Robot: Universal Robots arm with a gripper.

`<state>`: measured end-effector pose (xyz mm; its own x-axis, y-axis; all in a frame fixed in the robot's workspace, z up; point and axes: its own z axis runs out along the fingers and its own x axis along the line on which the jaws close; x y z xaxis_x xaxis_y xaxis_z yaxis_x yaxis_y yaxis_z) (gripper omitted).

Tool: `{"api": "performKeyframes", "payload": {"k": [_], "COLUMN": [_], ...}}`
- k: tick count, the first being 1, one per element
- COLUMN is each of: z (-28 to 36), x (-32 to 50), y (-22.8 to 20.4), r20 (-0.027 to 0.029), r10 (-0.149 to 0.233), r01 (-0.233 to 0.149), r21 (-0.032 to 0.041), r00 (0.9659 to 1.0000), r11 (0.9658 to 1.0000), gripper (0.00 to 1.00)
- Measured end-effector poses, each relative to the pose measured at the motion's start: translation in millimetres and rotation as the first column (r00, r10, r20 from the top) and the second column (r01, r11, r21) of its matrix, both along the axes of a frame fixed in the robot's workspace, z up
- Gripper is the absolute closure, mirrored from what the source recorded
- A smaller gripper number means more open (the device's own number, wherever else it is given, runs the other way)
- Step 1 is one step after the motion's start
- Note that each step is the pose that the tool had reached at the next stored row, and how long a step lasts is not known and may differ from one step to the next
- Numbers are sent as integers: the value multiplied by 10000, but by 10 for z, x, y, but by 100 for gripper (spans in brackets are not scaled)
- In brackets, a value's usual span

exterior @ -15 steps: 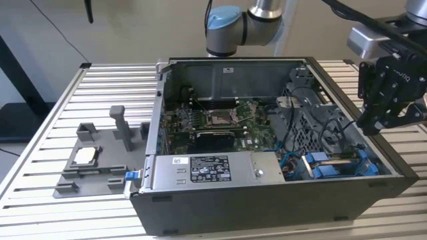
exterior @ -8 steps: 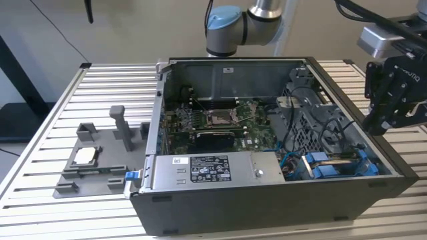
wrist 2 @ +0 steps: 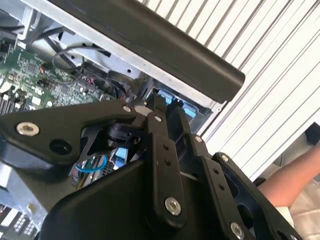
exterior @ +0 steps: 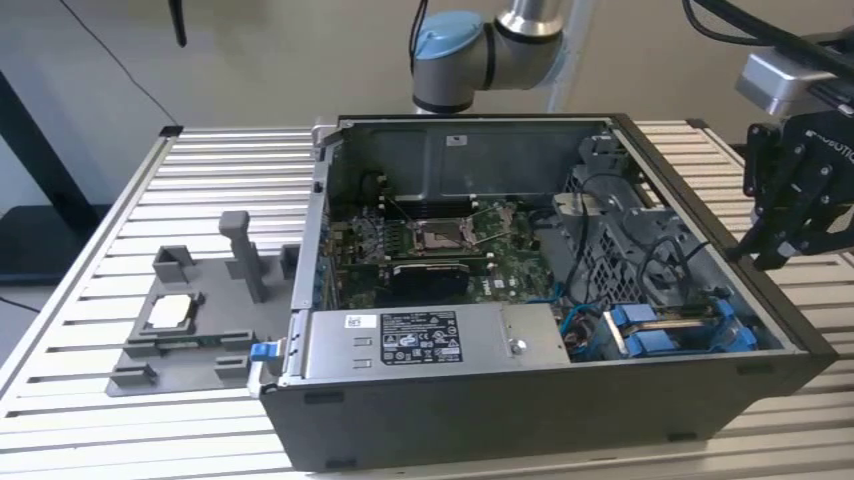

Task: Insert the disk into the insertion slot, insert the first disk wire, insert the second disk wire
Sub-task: 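Insert the second disk wire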

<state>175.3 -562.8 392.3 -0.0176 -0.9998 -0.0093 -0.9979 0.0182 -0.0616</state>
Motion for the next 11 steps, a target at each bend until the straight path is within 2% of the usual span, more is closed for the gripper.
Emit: {"api": "performKeyframes", "payload": {"k": [3, 6, 7, 11], "z": [0, -1, -4, -25], "x": [0, 10, 17, 53], "y": [15, 66, 77, 107], "r20": [0, -33, -76, -325], "r10": [0, 1, -1, -5], "r01": [0, -1, 1, 5], "r21": [-1, -2, -2, 1], "r00": [10000, 10000, 10000, 9995], "r11": [10000, 10000, 10000, 10000], "gripper": [73, 73, 73, 73]}}
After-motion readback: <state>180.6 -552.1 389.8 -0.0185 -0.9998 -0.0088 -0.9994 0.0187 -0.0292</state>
